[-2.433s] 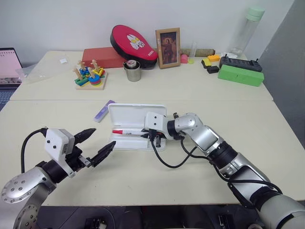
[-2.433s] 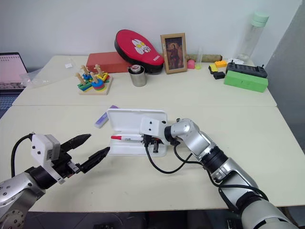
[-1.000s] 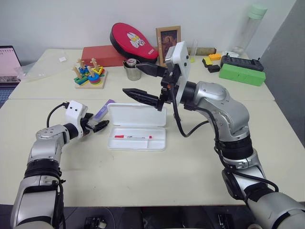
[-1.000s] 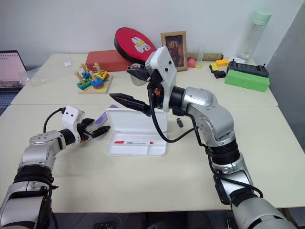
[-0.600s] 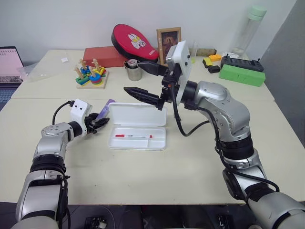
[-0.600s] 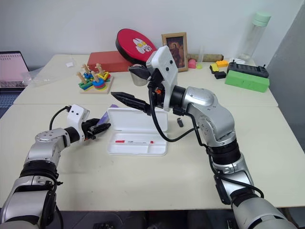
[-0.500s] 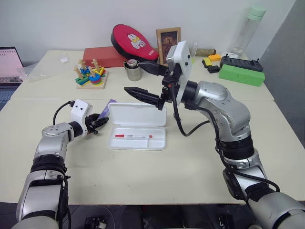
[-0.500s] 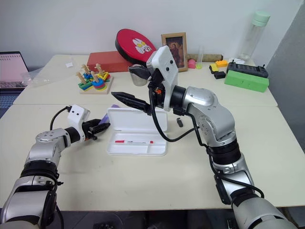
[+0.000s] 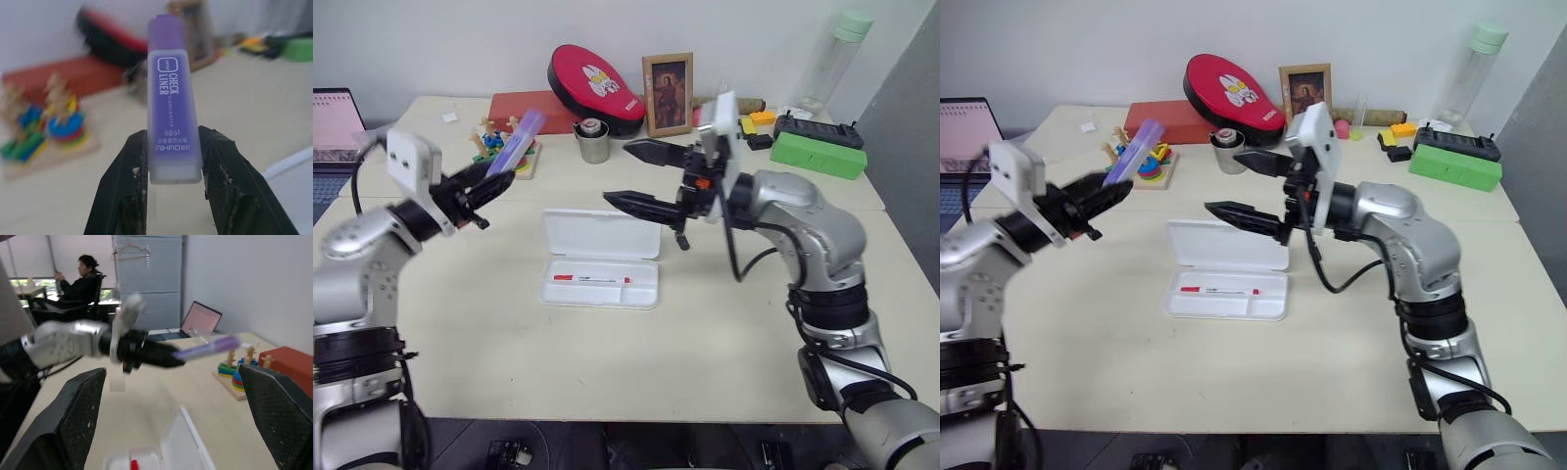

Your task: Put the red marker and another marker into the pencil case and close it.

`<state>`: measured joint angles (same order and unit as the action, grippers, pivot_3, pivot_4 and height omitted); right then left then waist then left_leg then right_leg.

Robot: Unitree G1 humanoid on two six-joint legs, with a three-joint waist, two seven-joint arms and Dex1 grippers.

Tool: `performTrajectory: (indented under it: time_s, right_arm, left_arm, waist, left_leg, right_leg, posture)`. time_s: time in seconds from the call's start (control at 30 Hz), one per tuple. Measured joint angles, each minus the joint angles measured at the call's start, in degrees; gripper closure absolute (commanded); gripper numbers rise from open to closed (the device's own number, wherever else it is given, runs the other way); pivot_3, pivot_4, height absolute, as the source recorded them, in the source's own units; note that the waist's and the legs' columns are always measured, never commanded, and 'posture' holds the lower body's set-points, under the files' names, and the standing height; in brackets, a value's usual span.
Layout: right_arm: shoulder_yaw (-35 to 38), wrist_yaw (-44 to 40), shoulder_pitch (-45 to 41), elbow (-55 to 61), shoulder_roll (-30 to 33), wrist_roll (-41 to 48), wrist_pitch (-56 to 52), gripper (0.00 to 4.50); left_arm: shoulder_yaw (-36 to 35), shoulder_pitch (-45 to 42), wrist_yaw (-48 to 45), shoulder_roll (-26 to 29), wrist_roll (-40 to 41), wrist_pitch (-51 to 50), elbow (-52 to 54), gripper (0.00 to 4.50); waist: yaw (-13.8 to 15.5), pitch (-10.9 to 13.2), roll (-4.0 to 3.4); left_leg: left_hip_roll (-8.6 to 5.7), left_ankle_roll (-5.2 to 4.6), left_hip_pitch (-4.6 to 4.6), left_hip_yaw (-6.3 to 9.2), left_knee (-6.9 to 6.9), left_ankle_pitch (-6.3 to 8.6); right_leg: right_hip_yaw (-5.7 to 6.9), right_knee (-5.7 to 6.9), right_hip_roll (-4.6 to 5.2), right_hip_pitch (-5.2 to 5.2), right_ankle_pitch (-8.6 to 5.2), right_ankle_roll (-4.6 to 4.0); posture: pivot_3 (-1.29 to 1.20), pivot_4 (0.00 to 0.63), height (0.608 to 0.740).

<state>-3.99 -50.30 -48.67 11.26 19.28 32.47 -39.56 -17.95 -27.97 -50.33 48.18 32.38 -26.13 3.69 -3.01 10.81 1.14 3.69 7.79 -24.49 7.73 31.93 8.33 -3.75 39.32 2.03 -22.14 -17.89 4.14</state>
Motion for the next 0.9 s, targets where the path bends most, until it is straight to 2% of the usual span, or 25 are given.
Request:
performTrajectory:
  time_s: [0.07,0.17,0.3,0.5,0.9]
  right_arm:
    - [0.0,-2.0,1.0,0.5,2.8,0.9,-1.0,0.0]
    - [-0.9,-4.6,3.1,1.7,6.2,0.7,-1.1,0.0]
    - [-1.8,-5.0,3.7,2.0,7.6,0.2,-0.8,0.0]
    - [-2.5,-4.4,5.8,4.6,8.7,0.2,-0.9,0.0]
    - [-4.2,-2.1,9.3,7.9,10.0,0.0,-1.3,0.0]
  left_arm:
    - [2.2,2.4,-4.7,3.4,2.7,-2.7,8.4,3.3]
    - [7.2,8.4,-11.6,6.8,2.4,-3.4,11.7,3.3]
    - [15.6,14.1,-19.8,13.6,-8.3,5.9,7.2,3.3]
    - [19.8,7.7,-25.6,12.9,-14.1,14.5,-2.0,3.3]
    - [27.9,-1.8,-34.9,8.6,-21.2,23.1,-15.8,3.3]
  waist:
    - [-0.3,0.0,-0.15]
    - [-0.9,0.1,-0.24]
    - [-1.8,0.1,-0.28]
    - [-0.9,0.1,-0.26]
    - [-0.3,0.1,-0.26]
  left_leg:
    - [0.0,-0.01,0.12,-0.07,-0.03,0.01]
    - [0.06,-0.02,0.18,-0.08,-0.01,0.01]
    - [0.15,-0.03,0.16,-0.09,-0.02,0.01]
    - [0.14,-0.03,0.02,-0.09,0.01,0.01]
    - [0.15,-0.03,-0.01,-0.08,0.02,0.01]
  right_leg:
    - [-0.05,0.0,-0.01,0.05,-0.01,0.0]
    - [-0.1,0.13,-0.09,-0.02,-0.12,0.02]
    - [-0.2,0.15,-0.23,-0.12,-0.14,0.0]
    - [-0.18,0.0,-0.22,-0.13,-0.18,0.12]
    - [-0.15,0.01,-0.25,-0.14,-0.11,0.0]
  posture:
    - [0.0,0.15,0.74]
    - [0.0,0.15,0.74]
    - [0.0,0.15,0.74]
    - [0.0,0.15,0.74]
    - [0.0,0.15,0.74]
